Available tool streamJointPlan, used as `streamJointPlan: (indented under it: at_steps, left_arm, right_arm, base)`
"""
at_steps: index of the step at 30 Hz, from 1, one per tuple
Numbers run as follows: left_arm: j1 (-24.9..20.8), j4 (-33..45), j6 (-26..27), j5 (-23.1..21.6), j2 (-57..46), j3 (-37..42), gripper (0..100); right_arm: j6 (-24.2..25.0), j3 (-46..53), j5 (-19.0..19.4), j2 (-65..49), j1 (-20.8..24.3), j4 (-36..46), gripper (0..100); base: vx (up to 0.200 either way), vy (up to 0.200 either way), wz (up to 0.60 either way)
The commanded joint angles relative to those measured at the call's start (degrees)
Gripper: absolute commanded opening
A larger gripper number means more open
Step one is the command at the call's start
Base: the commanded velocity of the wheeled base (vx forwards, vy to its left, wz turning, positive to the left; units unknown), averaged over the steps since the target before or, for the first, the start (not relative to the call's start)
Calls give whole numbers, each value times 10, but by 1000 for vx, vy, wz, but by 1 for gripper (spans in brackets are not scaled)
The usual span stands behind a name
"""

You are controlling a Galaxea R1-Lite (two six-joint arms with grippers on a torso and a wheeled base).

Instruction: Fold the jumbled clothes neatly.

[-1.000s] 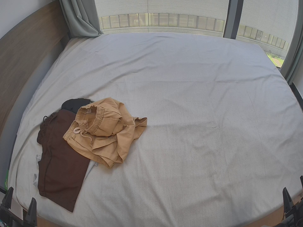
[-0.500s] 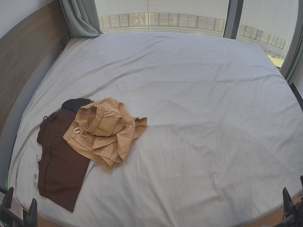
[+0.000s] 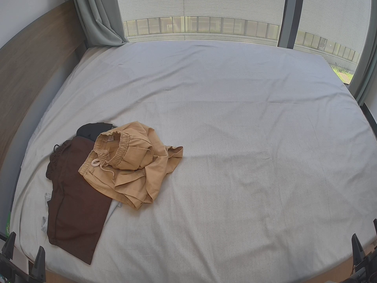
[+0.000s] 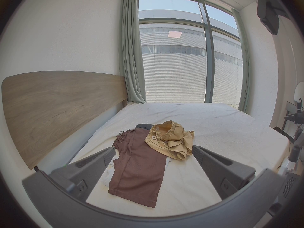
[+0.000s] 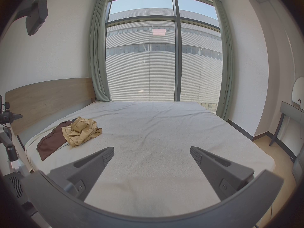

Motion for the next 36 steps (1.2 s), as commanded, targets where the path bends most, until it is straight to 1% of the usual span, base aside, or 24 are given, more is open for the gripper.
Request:
streamJointPlan:
  at_steps: [1,2,3,4,6,11,15,24,25,28,36]
  left_arm:
    - [2,-16,-4,1,-2,-37,100]
    - [2,-18,-4,0,0,-49,100]
    - [2,-16,-5,-2,26,-105,100]
    - [2,-14,-4,-2,38,-119,100]
    - [-2,-15,-3,-2,56,-120,100]
    - [-1,-23,-2,-10,67,-80,100]
    - [-2,-22,-2,-10,68,-80,100]
    - [-12,-23,-3,-10,111,-105,100]
    - [-20,-23,-5,-10,134,-111,100]
    - [-30,-29,-9,-9,159,-119,100]
    - [-39,-49,-16,-11,211,-139,100]
  right_arm:
    - [0,9,0,-2,0,0,100]
    - [0,9,0,-2,0,0,100]
    - [0,9,0,-2,0,0,100]
    - [0,9,0,-2,0,0,100]
    - [0,9,0,-2,0,0,100]
    - [1,9,0,-2,0,0,100]
    - [0,9,0,-2,0,0,100]
    - [1,9,0,-3,1,0,100]
    - [1,9,0,-3,1,0,100]
    - [1,9,0,-2,1,0,100]
    - [1,9,0,-3,1,0,100]
  base:
    - [0,0,0]
    - [0,0,0]
    - [0,0,0]
    - [0,0,0]
    - [0,0,0]
    - [0,0,0]
    - [0,0,0]
    - [0,0,0]
    - [0,0,0]
    - [0,0,0]
    - [0,0,0]
